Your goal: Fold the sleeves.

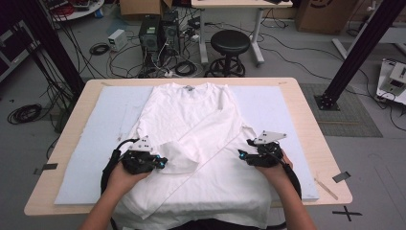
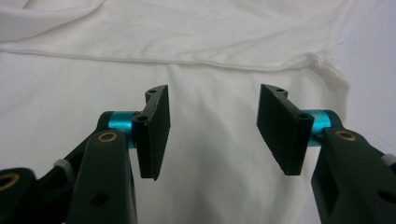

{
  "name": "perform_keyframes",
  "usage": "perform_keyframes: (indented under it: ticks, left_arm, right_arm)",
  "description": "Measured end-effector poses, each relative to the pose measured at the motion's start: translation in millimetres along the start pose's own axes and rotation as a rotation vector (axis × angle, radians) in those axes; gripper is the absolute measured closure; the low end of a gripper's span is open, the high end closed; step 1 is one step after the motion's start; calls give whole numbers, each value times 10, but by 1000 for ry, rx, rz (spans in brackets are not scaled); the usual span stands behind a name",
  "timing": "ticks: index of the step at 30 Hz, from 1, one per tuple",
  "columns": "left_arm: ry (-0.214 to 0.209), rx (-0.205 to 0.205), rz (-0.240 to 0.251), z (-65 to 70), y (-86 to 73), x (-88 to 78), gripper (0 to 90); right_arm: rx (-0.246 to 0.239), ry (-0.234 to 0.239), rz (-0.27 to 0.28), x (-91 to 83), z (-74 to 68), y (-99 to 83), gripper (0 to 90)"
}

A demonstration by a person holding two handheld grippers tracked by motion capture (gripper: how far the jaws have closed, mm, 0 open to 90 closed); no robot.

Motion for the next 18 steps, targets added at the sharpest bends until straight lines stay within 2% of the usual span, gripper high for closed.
perform_keyframes:
  ticks: [4,8,12,18]
  left_arm:
    - [-19,-2,59,41,88,-147,881]
    - [-36,12,91,95,159,-223,881]
    - [-86,37,132,255,274,-242,881]
    - [-169,12,232,445,432,-231,880]
  right_arm:
    - [-3,0,3,3,-12,5,454]
    - [-14,13,0,26,-56,30,453]
    - [-35,16,-2,56,-87,76,453]
    - [-17,9,-2,29,-63,53,452]
Point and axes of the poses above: each handheld gripper's, and its own axes: x roughly forward along the jaws, y roughly out of its top, z roughly to its right, the point moved 1 cm from there along x, roughly forward along the jaws, and after that the axes turned 11 degrees about y, right-handed, at the moved point
